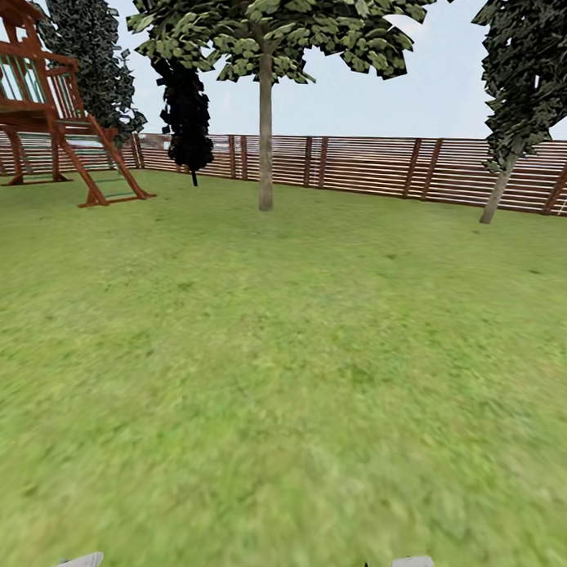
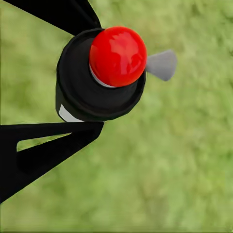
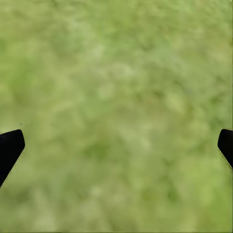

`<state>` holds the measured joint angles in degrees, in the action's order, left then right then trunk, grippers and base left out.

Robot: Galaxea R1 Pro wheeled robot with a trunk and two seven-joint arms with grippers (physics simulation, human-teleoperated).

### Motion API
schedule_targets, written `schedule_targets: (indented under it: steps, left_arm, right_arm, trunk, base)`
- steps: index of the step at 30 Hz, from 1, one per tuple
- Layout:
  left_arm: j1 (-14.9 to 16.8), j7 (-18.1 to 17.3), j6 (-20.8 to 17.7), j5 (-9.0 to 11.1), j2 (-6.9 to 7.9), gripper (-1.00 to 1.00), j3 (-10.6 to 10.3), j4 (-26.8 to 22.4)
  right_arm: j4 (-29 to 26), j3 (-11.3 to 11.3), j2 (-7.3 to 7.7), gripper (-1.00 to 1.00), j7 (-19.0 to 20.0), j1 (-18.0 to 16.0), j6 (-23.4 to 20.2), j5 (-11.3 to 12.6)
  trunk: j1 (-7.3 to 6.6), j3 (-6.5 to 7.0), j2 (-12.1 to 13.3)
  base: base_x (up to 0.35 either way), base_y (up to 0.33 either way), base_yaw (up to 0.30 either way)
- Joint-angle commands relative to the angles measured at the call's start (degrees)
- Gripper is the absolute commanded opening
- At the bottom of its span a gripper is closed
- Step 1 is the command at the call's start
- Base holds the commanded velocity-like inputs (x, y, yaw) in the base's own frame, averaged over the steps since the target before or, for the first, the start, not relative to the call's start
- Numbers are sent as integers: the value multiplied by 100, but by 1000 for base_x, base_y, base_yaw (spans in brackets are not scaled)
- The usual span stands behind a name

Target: In the garden, pick up the pesticide atomizer on the floor and spray pesticide onto both trees until each tree trunk is fully covered.

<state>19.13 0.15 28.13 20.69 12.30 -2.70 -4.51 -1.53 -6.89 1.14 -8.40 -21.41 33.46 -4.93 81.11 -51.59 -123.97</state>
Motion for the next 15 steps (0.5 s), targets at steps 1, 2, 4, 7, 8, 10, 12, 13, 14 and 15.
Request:
schedule_targets:
  steps: [1,2,4,7,8,10,12,13,14,15]
  left_arm:
    - [3,2,17,32,1,-100,-29,3]
    - [3,2,17,30,1,-100,-29,3]
    - [3,1,17,31,1,-100,-29,3]
    - [3,0,17,30,1,-100,-29,3]
    - [3,0,17,30,1,-100,-29,3]
    - [3,2,17,31,1,-100,-29,3]
    - [3,0,17,32,1,-100,-29,3]
    - [3,1,17,32,1,-100,-29,3]
    - [3,2,17,32,1,-100,-29,3]
    - [3,2,17,32,1,-100,-29,3]
  right_arm:
    - [4,-32,0,100,-58,-3,2,-52]
    - [4,-32,0,100,-57,-3,2,-52]
    - [4,-32,0,100,-56,-3,2,-52]
    - [4,-32,0,100,-59,-3,2,-52]
    - [4,-32,0,100,-60,-3,2,-52]
    - [4,-32,0,100,-59,-3,2,-52]
    - [4,-32,0,100,-57,-3,2,-52]
    - [4,-32,0,100,-58,-3,2,-52]
    - [4,-32,0,100,-59,-3,2,-52]
    - [4,-32,0,100,-59,-3,2,-52]
  trunk:
    - [3,-5,-2]
    - [3,-5,-2]
    - [3,-5,-2]
    - [3,-5,-2]
    - [3,-5,-2]
    - [3,-5,-2]
    - [3,-5,-2]
    - [3,-5,-2]
    - [3,-5,-2]
    - [3,-5,-2]
  base:
    - [339,0,0]
    - [339,0,0]
    - [339,0,0]
    - [339,0,0]
    - [339,0,0]
    - [339,0,0]
    - [339,0,0]
    - [339,0,0]
    - [339,0,0]
    - [339,0,0]
